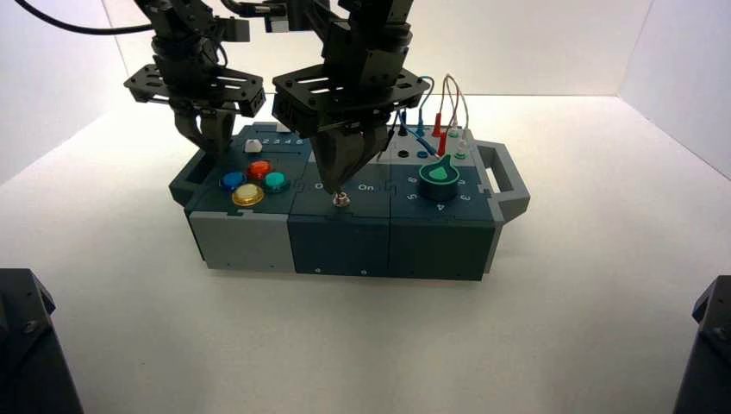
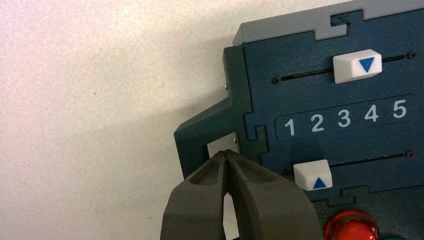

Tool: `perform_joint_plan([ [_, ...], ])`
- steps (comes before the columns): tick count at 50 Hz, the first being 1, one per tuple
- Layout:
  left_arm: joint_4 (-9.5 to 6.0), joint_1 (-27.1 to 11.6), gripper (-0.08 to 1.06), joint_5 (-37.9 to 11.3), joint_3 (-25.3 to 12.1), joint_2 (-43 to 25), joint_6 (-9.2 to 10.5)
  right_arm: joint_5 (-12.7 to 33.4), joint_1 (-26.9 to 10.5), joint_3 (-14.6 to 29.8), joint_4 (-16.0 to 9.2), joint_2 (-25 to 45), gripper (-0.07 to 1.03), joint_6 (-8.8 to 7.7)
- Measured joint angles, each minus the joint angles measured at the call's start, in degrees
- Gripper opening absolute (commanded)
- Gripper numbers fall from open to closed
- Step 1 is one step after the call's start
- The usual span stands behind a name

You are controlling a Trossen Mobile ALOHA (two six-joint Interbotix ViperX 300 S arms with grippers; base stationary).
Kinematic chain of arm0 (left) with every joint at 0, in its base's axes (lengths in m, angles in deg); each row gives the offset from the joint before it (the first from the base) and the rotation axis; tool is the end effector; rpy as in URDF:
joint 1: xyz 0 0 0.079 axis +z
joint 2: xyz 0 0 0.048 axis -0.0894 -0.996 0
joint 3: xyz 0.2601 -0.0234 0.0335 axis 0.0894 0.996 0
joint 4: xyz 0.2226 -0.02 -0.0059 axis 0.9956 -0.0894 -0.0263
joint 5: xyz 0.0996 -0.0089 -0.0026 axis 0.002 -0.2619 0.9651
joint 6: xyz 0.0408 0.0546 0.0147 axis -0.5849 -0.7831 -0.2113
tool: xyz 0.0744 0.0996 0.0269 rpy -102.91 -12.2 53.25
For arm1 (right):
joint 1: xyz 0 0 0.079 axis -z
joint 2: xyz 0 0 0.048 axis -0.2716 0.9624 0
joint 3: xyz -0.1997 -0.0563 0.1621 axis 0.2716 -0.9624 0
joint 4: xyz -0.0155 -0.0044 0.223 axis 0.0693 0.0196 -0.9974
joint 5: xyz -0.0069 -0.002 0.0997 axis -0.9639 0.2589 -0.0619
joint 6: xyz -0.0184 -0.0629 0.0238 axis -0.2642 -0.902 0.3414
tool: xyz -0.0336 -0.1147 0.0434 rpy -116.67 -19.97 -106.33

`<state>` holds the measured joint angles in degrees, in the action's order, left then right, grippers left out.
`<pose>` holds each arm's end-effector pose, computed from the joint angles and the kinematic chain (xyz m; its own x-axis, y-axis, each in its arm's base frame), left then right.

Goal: Flip the bottom switch on with the right gripper.

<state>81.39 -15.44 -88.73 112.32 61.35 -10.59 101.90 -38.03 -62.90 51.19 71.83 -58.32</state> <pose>0.3052 -0.1030 -0.0789 0.1576 -0.0003 -0.9875 0.2487 0.9678 0.0394 0.2167 0.3221 -0.0248 0.0954 0.2633 -0.9600 -0.7304 0.6737 0.1122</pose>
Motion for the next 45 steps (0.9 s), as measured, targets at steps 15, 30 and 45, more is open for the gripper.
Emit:
perform_joint_plan([
  [15,-0.09,-0.26,-0.03,0.18,-0.44,-0.44,0.18,-1.05,3.78,-2.81,0.26,-1.67,-0.02,0.0],
  [30,-0.44,-0.62,-0.03,0.44,-0.7,-0.44,0.26,-1.58,6.42,-4.13,0.79,-3.69,-0.02,0.0],
  [45,-0.44,-0.26,-0.03,1.23,-0.09,0.09,0.18,0.09,6.59,-5.63,1.67,-8.96,-0.02,0.0],
])
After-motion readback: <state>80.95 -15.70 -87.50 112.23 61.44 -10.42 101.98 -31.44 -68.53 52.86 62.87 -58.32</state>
